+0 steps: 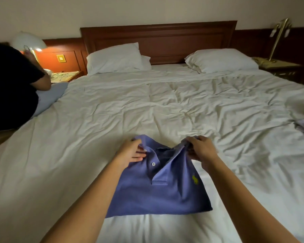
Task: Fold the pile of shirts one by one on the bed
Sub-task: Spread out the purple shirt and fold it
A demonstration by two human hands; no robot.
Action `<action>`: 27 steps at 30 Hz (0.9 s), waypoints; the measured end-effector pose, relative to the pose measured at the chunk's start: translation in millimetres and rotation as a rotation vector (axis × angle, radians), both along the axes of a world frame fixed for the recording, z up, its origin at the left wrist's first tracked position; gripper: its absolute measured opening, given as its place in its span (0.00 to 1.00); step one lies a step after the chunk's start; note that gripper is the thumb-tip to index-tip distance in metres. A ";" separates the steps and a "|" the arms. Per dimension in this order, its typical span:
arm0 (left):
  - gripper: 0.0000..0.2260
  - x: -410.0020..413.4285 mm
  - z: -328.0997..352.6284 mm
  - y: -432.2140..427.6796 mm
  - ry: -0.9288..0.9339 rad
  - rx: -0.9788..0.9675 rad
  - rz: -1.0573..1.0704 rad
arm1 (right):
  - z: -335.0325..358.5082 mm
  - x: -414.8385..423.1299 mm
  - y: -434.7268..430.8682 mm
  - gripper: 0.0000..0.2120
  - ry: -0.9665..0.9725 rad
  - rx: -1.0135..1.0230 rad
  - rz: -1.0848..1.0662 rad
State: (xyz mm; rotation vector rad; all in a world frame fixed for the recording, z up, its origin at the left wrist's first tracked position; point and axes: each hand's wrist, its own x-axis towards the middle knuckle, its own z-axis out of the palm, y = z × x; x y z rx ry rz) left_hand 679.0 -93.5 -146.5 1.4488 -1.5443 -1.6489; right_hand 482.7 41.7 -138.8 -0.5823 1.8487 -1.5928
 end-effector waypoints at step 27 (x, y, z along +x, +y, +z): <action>0.13 1.5 -15.3 30.2 -0.478 -0.499 -0.322 | -26.6 3.9 67.7 0.06 0.647 0.327 0.238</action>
